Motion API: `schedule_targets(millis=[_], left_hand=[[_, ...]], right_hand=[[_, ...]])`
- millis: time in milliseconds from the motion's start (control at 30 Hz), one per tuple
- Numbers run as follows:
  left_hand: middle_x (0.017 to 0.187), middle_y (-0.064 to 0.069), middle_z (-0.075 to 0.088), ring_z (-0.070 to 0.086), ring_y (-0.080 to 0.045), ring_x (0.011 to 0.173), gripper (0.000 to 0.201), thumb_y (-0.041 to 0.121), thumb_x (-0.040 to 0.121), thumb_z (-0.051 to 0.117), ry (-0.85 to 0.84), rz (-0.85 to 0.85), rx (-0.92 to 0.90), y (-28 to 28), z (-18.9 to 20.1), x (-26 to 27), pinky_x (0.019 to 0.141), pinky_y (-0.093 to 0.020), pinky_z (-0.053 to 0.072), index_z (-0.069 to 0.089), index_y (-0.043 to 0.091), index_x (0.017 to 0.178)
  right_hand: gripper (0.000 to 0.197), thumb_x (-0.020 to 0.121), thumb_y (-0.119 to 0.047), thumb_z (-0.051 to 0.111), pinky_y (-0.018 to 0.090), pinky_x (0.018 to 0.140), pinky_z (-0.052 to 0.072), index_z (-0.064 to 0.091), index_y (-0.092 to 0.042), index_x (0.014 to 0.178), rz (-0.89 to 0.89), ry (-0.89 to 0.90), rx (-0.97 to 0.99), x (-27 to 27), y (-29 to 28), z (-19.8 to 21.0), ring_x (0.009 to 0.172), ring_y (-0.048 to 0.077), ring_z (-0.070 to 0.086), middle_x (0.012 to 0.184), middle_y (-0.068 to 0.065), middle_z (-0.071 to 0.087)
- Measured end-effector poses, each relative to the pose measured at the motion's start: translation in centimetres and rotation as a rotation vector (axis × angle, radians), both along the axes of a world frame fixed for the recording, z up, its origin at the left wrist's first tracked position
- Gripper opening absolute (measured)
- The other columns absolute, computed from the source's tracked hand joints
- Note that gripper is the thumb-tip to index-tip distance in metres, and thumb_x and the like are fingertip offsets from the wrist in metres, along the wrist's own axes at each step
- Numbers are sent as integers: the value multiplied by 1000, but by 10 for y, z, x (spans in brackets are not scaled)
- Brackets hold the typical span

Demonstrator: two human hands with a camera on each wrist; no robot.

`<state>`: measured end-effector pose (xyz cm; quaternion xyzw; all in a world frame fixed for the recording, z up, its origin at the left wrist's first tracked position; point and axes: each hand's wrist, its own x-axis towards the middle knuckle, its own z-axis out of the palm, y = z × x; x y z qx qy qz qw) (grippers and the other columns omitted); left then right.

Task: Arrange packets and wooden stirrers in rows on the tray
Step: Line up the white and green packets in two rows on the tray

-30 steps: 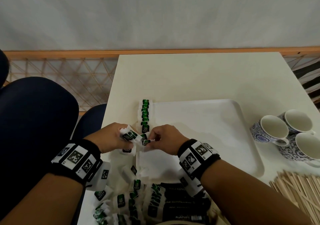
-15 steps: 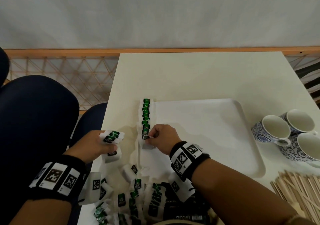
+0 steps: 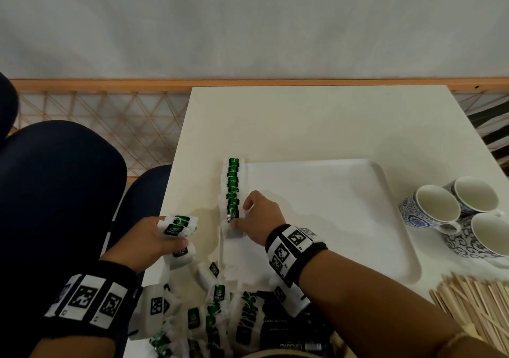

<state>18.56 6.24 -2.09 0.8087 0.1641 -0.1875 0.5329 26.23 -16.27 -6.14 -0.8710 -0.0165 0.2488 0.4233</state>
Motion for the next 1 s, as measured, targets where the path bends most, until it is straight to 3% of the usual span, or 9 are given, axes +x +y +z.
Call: schedule_targets(millis=[100, 267, 333, 433, 567, 700, 833, 900, 1000], left_hand=[[90, -5, 76, 70, -22, 93, 38, 22, 54, 76, -11, 17, 4, -2, 1, -1, 94, -44, 50, 76, 10, 90], [87, -12, 75, 71, -27, 87, 37, 26, 49, 82, -21, 51, -61, -5, 4, -3, 85, -44, 53, 75, 14, 84], [84, -13, 74, 70, -25, 81, 47, 34, 41, 80, -32, 79, -86, -9, 4, -2, 79, -42, 54, 74, 11, 81], [78, -8, 73, 68, -19, 75, 53, 33, 39, 80, -47, 132, -150, -14, 4, 1, 72, -37, 53, 73, 7, 86], [82, -7, 74, 68, -20, 80, 26, 9, 60, 82, -44, 176, -217, -20, 6, 5, 70, -32, 54, 75, 14, 85], [75, -6, 72, 68, -13, 68, 44, 24, 43, 83, -54, 157, -267, -29, 9, 7, 57, -24, 54, 74, 11, 84], [68, -4, 71, 68, -10, 63, 24, -5, 68, 79, -61, 136, -282, -44, 9, 10, 52, -20, 51, 66, 2, 87], [73, -6, 71, 69, -16, 67, 12, -3, 81, 68, -44, 183, -284, -47, 7, 11, 54, -23, 54, 65, 2, 91], [78, -13, 63, 67, -22, 67, 5, 6, 90, 60, -14, 289, -304, -42, 5, 10, 55, -25, 55, 60, 2, 93]], right_hand=[[40, 78, -33, 76, 25, 53, 37, 42, -20, 95, 95, -58, -48, -3, -3, 5, 65, 14, 49, 78, -2, 54], [33, 82, -24, 70, 24, 59, 37, 41, -27, 68, 420, -160, -201, -6, -4, 5, 76, 19, 52, 80, -2, 55], [33, 83, -22, 69, 26, 65, 39, 40, -26, 67, 435, -173, -217, -5, -3, 4, 79, 19, 53, 83, 0, 58], [35, 85, -25, 68, 27, 66, 40, 38, -26, 66, 422, -187, -229, -4, -2, 6, 79, 19, 51, 83, 0, 57], [25, 81, -37, 73, 27, 68, 49, 54, -20, 79, 398, -174, -69, -8, -2, 15, 78, 16, 57, 84, -1, 62], [36, 75, -38, 80, 14, 74, 45, 63, -24, 104, 392, 6, 256, -20, 0, 30, 83, -2, 56, 100, -9, 65], [25, 80, -32, 77, 30, 77, 50, 67, -15, 95, 398, -25, 191, -24, 2, 35, 79, 13, 59, 85, -4, 64], [19, 83, -30, 73, 27, 69, 45, 63, -14, 81, 432, -70, 103, -22, -1, 32, 70, 13, 53, 74, -5, 59], [31, 85, -30, 69, 26, 64, 40, 48, -21, 65, 402, -75, -56, -17, -9, 22, 67, 14, 47, 67, -6, 50]])
